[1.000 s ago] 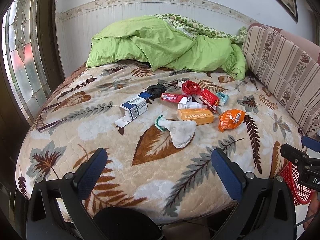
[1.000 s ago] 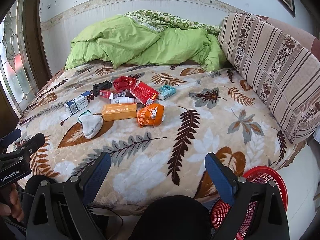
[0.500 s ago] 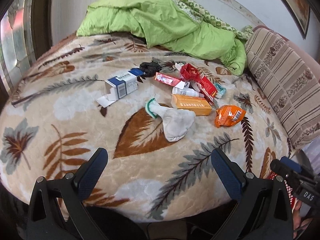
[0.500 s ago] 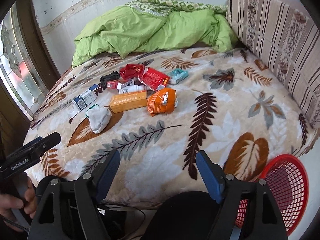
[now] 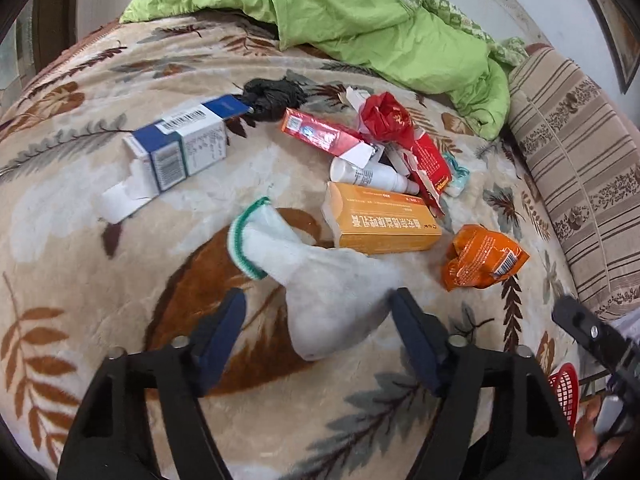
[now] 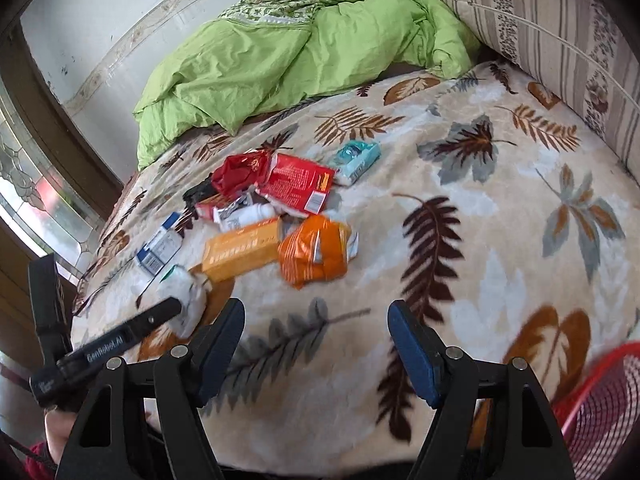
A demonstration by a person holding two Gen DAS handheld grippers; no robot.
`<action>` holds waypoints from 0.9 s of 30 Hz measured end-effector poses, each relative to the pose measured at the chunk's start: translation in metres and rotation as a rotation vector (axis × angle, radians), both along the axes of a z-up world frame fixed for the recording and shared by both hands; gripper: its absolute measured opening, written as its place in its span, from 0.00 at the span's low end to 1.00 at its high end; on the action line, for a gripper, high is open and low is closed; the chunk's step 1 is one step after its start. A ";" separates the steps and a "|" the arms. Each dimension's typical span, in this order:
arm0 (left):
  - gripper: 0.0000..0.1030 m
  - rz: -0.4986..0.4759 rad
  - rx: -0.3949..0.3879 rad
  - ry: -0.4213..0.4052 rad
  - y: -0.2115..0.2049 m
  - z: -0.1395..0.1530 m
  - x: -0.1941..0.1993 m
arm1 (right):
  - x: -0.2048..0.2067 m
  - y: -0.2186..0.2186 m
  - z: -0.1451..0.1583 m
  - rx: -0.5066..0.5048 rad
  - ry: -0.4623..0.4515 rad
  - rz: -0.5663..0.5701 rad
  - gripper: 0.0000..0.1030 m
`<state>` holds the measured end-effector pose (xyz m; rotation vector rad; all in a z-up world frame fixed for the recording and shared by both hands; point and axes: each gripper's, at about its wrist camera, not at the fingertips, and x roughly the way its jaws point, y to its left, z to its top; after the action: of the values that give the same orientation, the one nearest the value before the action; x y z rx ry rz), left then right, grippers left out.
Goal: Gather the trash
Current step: 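Grasp the white sock with the left tool while the right tool grasps the orange snack bag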
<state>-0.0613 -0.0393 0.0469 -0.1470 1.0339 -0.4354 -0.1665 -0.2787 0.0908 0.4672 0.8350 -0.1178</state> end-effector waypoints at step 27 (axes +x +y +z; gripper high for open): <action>0.25 -0.165 0.019 -0.177 -0.016 0.018 -0.037 | 0.019 0.012 -0.012 -0.042 -0.046 0.015 0.21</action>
<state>-0.0981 -0.0550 0.0651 -0.0056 0.8788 -0.5781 -0.1474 -0.2667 0.0792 0.4223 0.7896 -0.1099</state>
